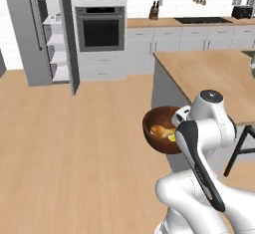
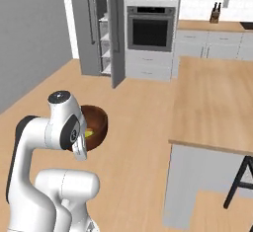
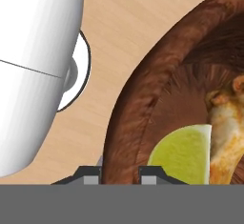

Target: Pick the chicken drumstick and lemon wedge from their plates and place them in the bowl. Then put the bowl in the fridge.

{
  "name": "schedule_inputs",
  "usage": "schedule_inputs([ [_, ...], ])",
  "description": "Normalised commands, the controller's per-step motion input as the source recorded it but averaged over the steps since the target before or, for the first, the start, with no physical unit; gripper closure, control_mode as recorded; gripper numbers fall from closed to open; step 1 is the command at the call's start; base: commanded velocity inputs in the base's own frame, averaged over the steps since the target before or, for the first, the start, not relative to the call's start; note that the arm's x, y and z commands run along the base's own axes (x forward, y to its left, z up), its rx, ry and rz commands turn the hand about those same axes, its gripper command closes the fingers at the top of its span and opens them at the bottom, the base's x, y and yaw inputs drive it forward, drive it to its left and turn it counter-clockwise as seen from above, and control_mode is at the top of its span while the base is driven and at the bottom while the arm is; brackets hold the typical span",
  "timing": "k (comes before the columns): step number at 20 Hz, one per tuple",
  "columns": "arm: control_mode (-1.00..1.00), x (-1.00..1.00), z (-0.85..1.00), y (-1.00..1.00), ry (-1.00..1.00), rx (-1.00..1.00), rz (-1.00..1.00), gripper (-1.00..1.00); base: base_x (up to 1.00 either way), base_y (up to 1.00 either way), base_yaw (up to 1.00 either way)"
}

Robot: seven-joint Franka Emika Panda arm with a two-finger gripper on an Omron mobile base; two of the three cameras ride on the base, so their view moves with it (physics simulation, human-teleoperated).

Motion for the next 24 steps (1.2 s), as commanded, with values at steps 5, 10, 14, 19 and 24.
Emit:
schedule_inputs([
  [5,1.0,0.0,0.0,0.0,0.0,0.0,0.0,1.0,0.79,1.0,0.0],
  [10,1.0,0.0,0.0,0.0,0.0,0.0,0.0,1.0,1.0,1.0,0.0],
  [14,1.0,0.0,0.0,0.0,0.0,0.0,0.0,1.0,1.0,1.0,-0.01],
  [19,1.0,0.0,0.0,0.0,0.0,0.0,0.0,1.0,1.0,1.0,-0.07],
  [24,1.0,0.0,0.0,0.0,0.0,0.0,0.0,1.0,1.0,1.0,-0.13],
])
